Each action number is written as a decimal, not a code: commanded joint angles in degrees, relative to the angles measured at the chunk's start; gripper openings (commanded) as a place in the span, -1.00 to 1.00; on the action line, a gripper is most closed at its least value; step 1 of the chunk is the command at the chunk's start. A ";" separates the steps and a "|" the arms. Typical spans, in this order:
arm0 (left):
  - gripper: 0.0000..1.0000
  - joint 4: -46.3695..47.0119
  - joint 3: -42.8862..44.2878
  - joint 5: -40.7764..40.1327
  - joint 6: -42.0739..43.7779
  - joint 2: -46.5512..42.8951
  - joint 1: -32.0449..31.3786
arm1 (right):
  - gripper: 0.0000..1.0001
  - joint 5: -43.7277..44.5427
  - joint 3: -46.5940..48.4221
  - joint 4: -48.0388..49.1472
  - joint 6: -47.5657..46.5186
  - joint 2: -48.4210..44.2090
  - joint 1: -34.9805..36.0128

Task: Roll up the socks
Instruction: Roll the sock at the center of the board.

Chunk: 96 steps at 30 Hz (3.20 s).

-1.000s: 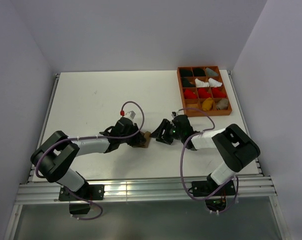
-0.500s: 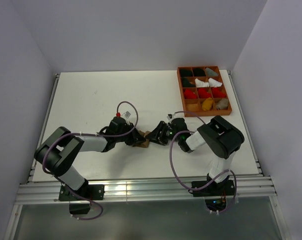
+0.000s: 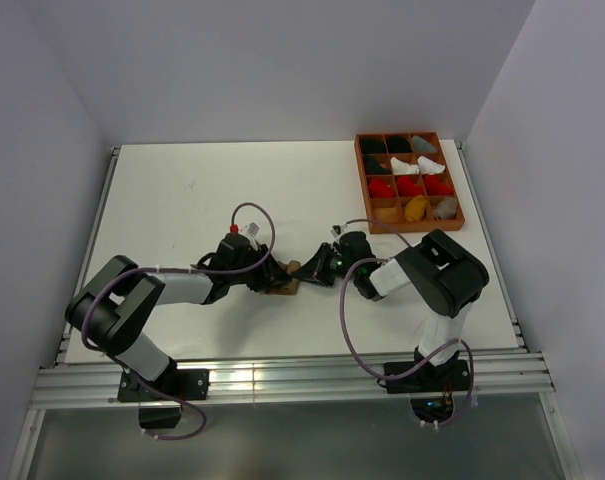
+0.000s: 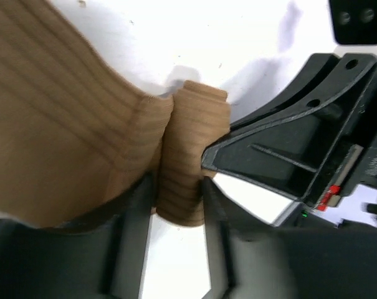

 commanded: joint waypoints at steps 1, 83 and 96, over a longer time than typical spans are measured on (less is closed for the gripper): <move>-0.11 -7.16 0.22 -6.38 4.58 -4.81 -1.18 | -1.00 2.93 4.76 -15.10 -6.41 -4.87 0.47; -0.86 3.10 -1.09 0.10 -4.81 0.28 -0.92 | 0.15 2.24 -0.76 7.07 0.43 1.26 -1.73; -0.54 -3.57 0.40 -5.32 0.97 -1.91 -0.66 | -1.00 0.65 -0.32 5.28 -1.05 1.28 -1.82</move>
